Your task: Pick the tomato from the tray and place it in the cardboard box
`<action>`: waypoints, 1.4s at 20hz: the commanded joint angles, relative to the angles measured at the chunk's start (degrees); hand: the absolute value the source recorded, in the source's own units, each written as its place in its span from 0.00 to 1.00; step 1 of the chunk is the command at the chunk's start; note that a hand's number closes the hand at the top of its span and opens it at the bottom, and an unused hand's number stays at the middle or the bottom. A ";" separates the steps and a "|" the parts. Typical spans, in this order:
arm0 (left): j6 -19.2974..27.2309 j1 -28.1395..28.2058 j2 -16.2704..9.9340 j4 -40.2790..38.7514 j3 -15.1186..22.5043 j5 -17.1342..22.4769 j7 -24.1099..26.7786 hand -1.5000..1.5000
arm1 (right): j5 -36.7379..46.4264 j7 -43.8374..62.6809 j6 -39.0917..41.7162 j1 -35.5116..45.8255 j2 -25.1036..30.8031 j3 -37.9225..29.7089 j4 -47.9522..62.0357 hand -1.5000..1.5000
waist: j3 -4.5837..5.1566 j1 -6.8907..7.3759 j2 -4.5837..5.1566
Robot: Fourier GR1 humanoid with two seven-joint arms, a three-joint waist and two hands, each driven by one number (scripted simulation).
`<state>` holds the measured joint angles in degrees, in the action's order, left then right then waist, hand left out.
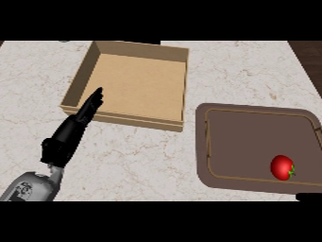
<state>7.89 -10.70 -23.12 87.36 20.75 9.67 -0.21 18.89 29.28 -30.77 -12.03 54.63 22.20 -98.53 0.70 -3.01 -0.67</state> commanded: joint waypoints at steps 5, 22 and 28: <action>-2.05 -3.45 1.10 -0.25 -0.43 0.59 -2.46 0.50 | -6.00 29.04 14.68 1.00 8.02 -1.73 -25.79 0.00 | -0.45 2.01 0.46; -1.87 1.26 7.11 1.44 0.79 -6.67 -1.98 0.50 | -2.93 33.07 22.74 10.20 -8.19 -2.02 -11.39 0.00 | -0.71 3.44 0.74; -5.97 -0.61 6.63 -1.07 -4.85 -6.03 -0.87 0.50 | 4.17 29.94 22.34 11.23 -15.55 -1.31 -5.16 0.00 | -0.70 3.14 0.69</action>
<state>2.99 -12.27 -16.96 86.55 17.79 4.16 -2.14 20.46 59.63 -9.67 -2.48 43.27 21.54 -109.20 0.01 0.08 0.03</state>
